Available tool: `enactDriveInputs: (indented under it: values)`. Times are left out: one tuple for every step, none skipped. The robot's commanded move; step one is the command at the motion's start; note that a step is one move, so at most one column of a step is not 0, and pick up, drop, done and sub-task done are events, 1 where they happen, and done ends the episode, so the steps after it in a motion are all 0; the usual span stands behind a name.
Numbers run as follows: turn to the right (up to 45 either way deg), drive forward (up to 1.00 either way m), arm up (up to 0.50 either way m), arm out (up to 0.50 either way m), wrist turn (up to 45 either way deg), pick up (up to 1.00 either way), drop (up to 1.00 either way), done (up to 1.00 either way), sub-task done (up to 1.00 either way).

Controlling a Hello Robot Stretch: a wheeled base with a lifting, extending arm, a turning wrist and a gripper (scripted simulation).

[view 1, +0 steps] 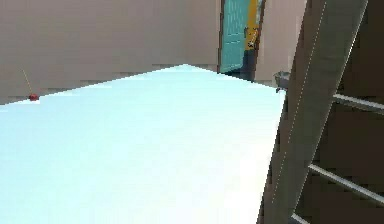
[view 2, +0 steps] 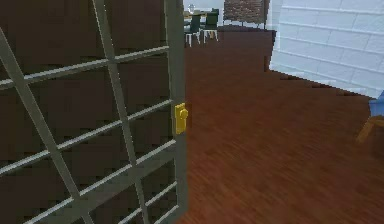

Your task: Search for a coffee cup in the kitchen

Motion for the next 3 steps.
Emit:
enactDriveInputs:
  values:
    - [0.0, 0.4, 0.0, 0.0, 0.0, 0.0, 0.0, 0.0, 0.0]
    - [6.0, 0.0, 0.0, 0.0, 0.0, 0.0, 0.0, 0.0, 0.0]
    - [0.0, 1.0, 0.0, 0.0, 0.0, 0.0, 0.0, 0.0, 0.0]
